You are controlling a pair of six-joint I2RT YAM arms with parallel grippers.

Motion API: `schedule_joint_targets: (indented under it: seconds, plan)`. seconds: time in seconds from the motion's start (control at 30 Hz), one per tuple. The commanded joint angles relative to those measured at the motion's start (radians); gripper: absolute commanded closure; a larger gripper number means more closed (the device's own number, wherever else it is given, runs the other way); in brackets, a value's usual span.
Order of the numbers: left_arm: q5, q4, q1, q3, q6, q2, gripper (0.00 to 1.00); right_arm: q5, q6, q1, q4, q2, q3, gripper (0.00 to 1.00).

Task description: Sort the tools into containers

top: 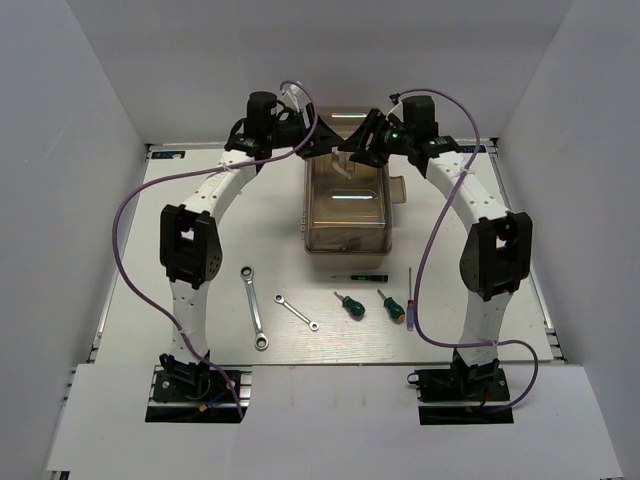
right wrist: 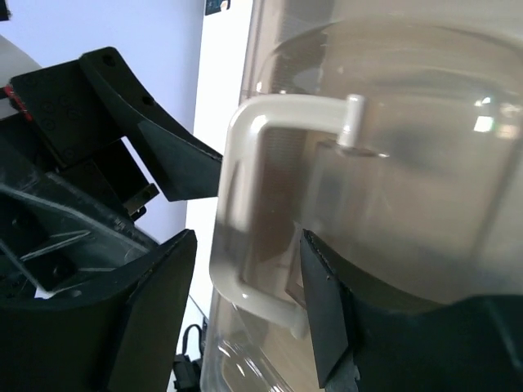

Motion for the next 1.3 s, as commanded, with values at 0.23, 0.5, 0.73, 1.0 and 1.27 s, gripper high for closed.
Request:
schedule_joint_targets:
  seconds: [0.23,0.5,0.73,1.0,1.27]
  plan:
    - [-0.048,-0.105,-0.038,-0.019,0.029,0.033,0.31,-0.055,-0.059,-0.051,0.029,-0.121,-0.046,0.39]
    - [-0.1,-0.179,-0.048,-0.007,0.07,0.043,0.37,0.124,-0.261,-0.129,-0.114,-0.18,-0.04,0.48]
    - [-0.175,-0.273,-0.068,0.013,0.106,0.053,0.6,0.162,-0.36,-0.23,-0.184,-0.183,-0.132,0.37]
    - [-0.184,-0.282,-0.077,0.079,0.095,0.083,0.9,-0.032,-0.444,-0.309,-0.156,-0.048,-0.172,0.2]
    - [-0.184,-0.282,-0.077,0.079,0.075,0.083,0.97,-0.058,-0.464,-0.309,-0.155,0.069,-0.137,0.2]
